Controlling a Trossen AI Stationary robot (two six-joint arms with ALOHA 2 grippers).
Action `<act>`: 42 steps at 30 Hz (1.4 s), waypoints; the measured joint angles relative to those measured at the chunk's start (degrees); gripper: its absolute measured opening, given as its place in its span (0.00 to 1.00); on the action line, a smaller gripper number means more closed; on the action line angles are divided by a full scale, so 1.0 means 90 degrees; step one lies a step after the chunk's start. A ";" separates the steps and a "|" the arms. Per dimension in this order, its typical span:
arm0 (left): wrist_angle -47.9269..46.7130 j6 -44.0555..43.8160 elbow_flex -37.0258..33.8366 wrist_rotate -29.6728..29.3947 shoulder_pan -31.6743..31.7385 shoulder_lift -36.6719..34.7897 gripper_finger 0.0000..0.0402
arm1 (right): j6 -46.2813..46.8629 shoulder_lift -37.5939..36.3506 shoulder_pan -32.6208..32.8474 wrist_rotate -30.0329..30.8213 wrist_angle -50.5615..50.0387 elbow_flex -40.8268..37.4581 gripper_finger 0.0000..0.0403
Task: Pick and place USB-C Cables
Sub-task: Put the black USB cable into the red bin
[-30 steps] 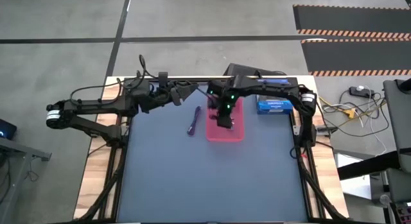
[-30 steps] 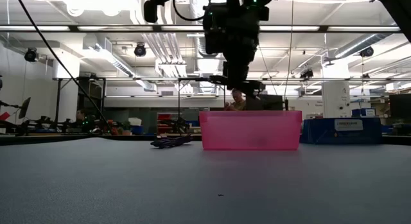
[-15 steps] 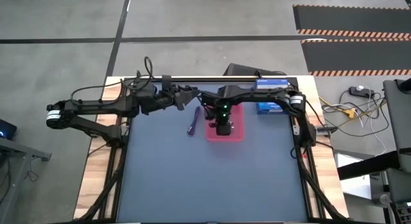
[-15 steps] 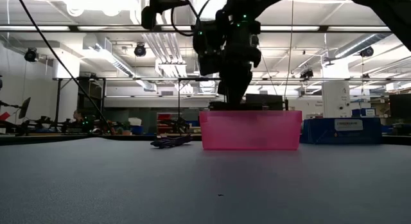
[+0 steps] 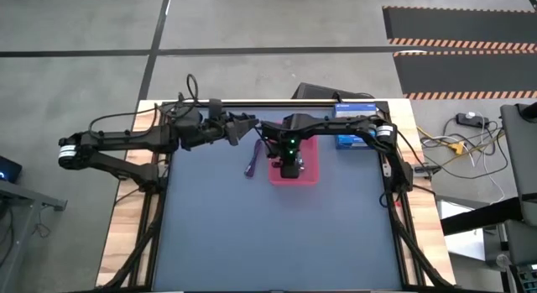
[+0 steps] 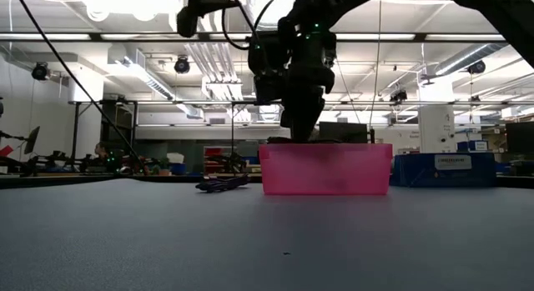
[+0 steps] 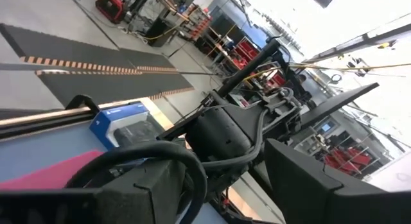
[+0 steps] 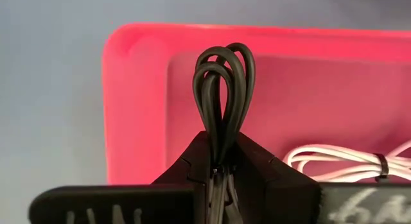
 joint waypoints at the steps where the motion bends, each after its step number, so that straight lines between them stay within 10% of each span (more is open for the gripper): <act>1: -0.0040 0.0049 -0.0003 0.0008 0.0000 -0.0081 0.49 | 0.0004 -0.0007 -0.0002 -0.0002 0.0016 0.0000 0.08; 22: -0.1306 0.0614 -0.0015 -0.0742 0.0044 -0.2652 0.49 | 0.0136 -0.0005 0.0017 0.0073 0.0150 -0.0846 0.08; 42: -0.1240 0.0752 -0.0032 -0.1381 0.0044 -0.2285 0.49 | 0.0281 -0.0004 0.0017 0.0066 0.0731 -0.1042 0.20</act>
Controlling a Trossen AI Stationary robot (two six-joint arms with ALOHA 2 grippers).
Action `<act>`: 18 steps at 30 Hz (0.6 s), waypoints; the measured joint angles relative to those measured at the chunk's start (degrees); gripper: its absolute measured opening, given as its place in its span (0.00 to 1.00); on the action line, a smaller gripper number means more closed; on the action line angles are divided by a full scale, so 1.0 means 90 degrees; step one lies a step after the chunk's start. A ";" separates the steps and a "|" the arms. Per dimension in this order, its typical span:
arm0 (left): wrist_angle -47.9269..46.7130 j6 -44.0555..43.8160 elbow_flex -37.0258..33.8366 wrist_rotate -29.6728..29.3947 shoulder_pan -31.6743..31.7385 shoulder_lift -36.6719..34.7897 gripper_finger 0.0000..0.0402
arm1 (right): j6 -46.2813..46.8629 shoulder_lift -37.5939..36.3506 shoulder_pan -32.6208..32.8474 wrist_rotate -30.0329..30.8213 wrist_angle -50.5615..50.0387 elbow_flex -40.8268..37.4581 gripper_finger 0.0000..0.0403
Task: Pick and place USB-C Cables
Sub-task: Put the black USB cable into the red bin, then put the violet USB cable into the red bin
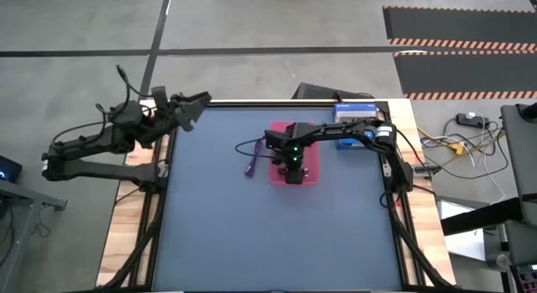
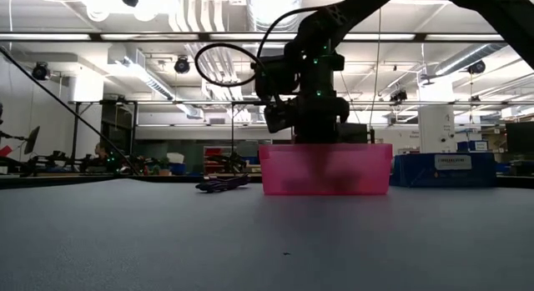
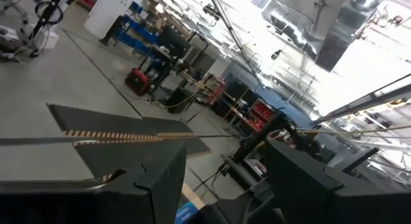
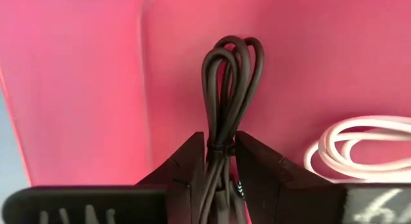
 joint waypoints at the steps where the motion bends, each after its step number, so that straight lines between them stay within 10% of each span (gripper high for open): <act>1: 0.0008 0.0000 0.0000 -0.0004 0.0000 0.0021 0.49 | 0.0005 0.0000 0.0000 0.0000 -0.0020 0.0002 0.20; 18: -0.0991 -0.0556 0.0000 -0.0017 0.0000 0.0835 0.49 | 0.0667 -0.1212 -0.0005 -0.0002 -0.0846 0.0414 0.20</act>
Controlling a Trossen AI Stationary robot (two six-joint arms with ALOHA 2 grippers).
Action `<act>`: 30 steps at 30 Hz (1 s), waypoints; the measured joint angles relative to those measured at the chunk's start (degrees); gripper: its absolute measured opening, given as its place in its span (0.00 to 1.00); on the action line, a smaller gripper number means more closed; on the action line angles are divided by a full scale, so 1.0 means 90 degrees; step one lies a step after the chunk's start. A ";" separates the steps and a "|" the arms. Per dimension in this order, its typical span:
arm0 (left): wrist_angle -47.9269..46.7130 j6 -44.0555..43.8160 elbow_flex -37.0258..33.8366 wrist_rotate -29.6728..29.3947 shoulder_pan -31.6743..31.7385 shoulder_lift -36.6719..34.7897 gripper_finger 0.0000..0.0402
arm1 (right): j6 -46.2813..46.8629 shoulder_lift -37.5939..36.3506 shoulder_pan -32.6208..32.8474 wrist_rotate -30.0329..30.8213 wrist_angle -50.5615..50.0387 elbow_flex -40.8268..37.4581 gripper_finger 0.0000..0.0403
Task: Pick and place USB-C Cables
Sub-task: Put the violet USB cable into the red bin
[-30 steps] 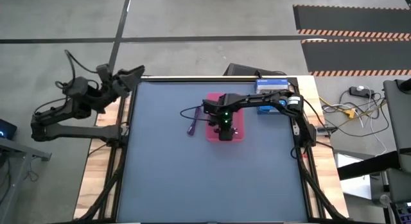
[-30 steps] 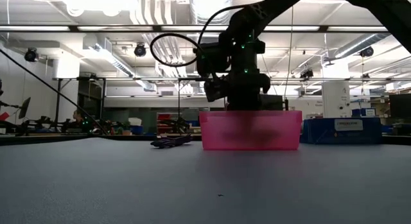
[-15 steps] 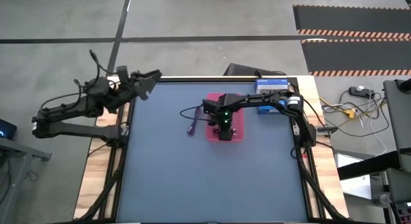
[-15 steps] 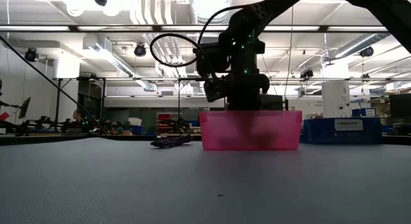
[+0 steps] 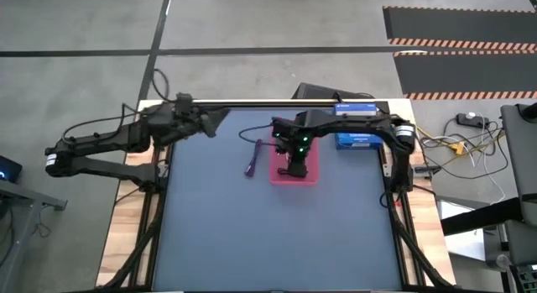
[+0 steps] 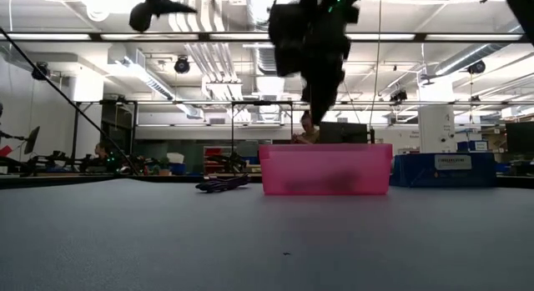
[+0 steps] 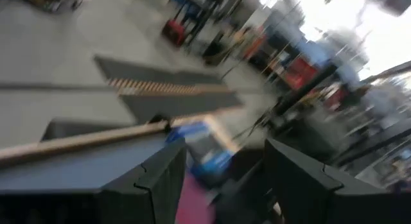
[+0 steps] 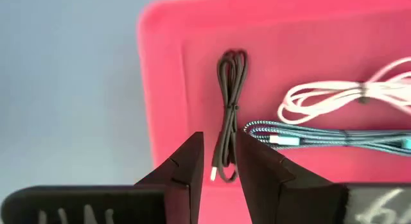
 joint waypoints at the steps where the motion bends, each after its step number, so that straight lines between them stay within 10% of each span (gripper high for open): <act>1: -0.0209 -0.0127 0.0000 0.0007 0.0000 0.0064 0.49 | 0.0032 -0.0153 0.0000 0.0000 0.0009 -0.0001 0.20; 10: -0.1863 -0.1530 -0.0007 0.0117 0.0000 0.1128 0.49 | 0.0576 -0.1361 0.0000 0.0269 0.0612 -0.0003 0.20; 30: -0.1849 -0.1967 0.0423 0.1401 0.0000 0.4532 0.49 | 0.1011 -0.1882 0.0000 0.0848 0.1083 -0.0088 0.18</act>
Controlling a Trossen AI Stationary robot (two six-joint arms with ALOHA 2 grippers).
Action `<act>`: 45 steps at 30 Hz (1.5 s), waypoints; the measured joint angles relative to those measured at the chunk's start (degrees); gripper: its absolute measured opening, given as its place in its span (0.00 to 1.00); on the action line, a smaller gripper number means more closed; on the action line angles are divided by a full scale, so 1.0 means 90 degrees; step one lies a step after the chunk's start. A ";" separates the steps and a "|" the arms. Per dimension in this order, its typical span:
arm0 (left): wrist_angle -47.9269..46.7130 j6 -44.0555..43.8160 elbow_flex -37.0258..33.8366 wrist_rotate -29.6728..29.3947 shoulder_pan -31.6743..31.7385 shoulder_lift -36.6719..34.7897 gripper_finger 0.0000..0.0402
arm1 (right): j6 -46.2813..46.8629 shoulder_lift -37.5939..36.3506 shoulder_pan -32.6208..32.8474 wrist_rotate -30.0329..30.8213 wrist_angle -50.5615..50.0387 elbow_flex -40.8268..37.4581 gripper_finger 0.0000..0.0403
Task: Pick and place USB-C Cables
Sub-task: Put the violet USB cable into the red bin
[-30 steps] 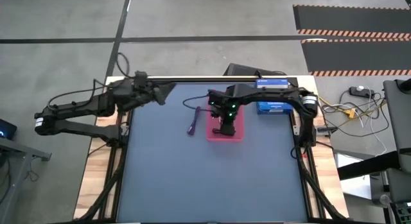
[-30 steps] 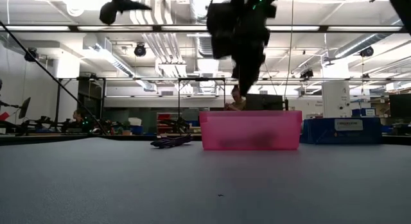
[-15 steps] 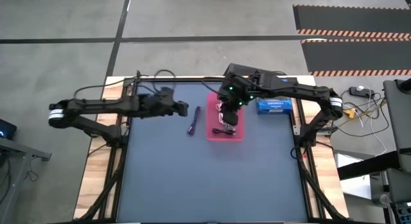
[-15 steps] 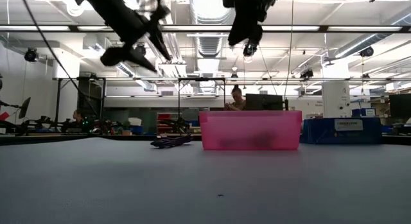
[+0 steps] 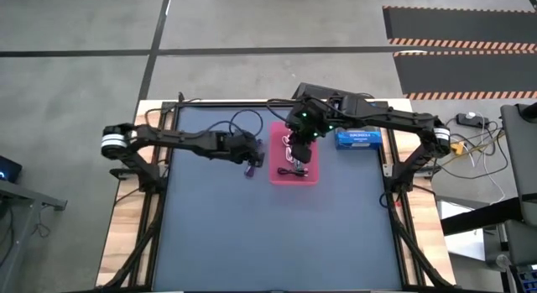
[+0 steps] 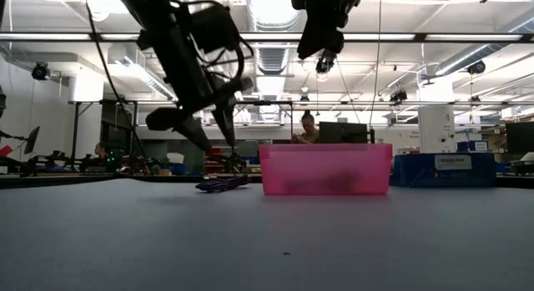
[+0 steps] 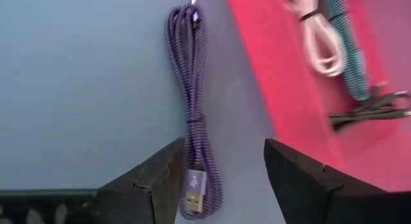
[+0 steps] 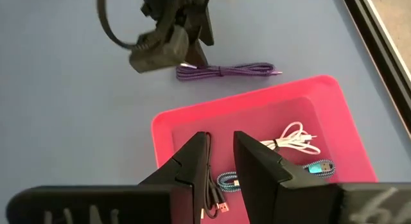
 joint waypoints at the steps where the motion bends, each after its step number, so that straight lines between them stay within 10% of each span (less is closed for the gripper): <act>1: 0.0001 0.0009 0.0002 -0.0004 -0.0002 0.0105 0.49 | 0.0004 0.0000 0.0000 0.0000 0.0000 -0.0015 0.18; 36: 0.0674 0.0977 -0.0222 -0.0468 -0.0101 0.1090 0.48 | 0.0200 0.0007 0.0000 -0.0002 0.0132 -0.0023 0.17; 45: 0.0689 0.0806 -0.0331 -0.0527 -0.0100 0.1124 0.34 | 0.0254 0.0007 0.0002 -0.0002 0.0134 -0.0023 0.17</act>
